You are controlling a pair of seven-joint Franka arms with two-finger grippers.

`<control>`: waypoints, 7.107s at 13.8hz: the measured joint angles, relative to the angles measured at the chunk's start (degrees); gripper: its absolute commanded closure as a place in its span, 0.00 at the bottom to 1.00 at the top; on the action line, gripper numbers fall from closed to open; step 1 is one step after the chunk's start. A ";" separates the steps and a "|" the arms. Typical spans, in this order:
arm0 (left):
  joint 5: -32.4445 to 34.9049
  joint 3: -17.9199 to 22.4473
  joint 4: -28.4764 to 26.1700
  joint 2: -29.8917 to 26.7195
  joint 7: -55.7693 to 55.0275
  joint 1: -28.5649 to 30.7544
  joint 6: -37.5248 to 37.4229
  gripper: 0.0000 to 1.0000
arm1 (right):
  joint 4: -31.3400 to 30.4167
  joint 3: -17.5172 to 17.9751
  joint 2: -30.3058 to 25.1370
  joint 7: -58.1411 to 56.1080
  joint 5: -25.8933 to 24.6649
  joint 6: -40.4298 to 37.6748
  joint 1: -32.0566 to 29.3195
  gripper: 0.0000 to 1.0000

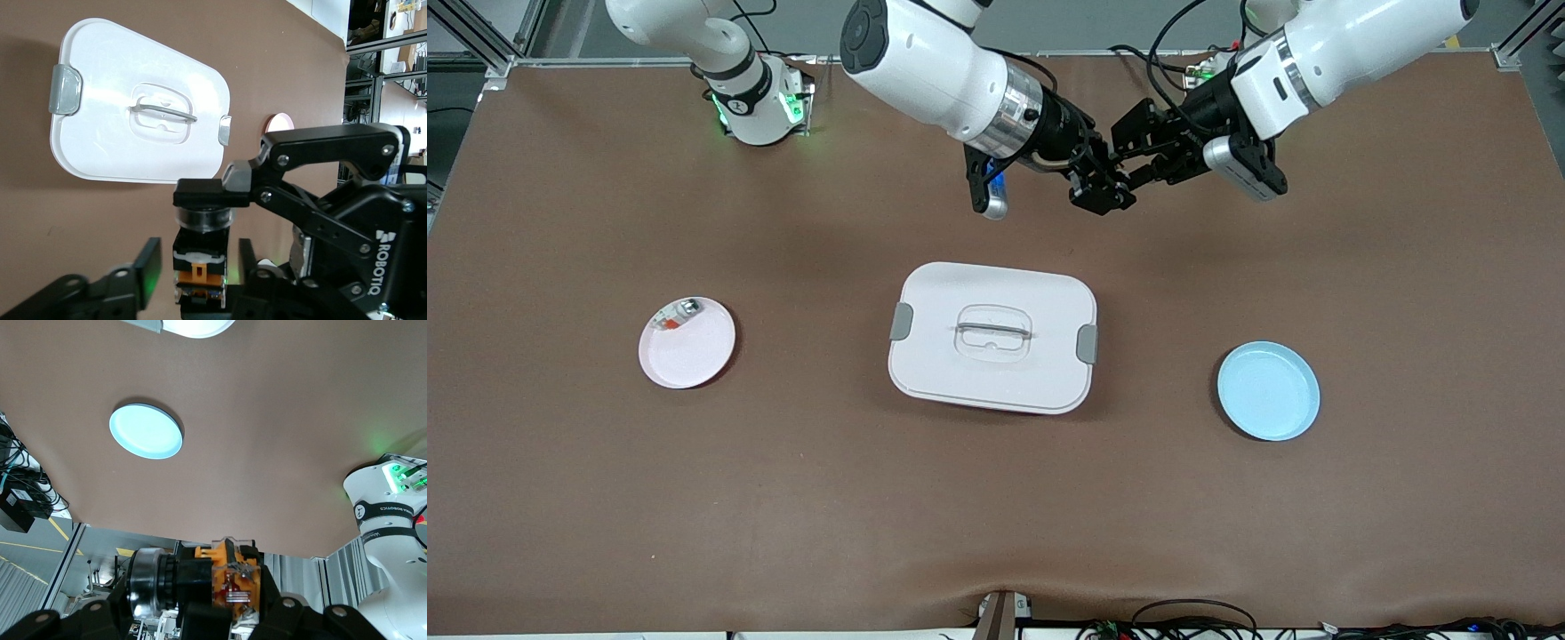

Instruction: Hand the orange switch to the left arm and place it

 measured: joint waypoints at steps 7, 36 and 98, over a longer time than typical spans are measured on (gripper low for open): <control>-0.55 -0.12 -0.28 0.13 0.72 0.02 0.10 1.00 | 0.01 -0.07 0.27 0.01 0.09 0.01 0.03 0.81; 52.75 0.66 7.95 29.65 43.60 16.75 7.58 1.00 | -10.92 -1.88 -17.24 -27.83 -8.15 -16.93 -7.77 0.00; 59.80 0.92 33.20 24.13 -4.18 17.19 -21.97 0.00 | -13.20 -2.64 -21.84 -106.74 -39.80 -41.81 -48.92 0.00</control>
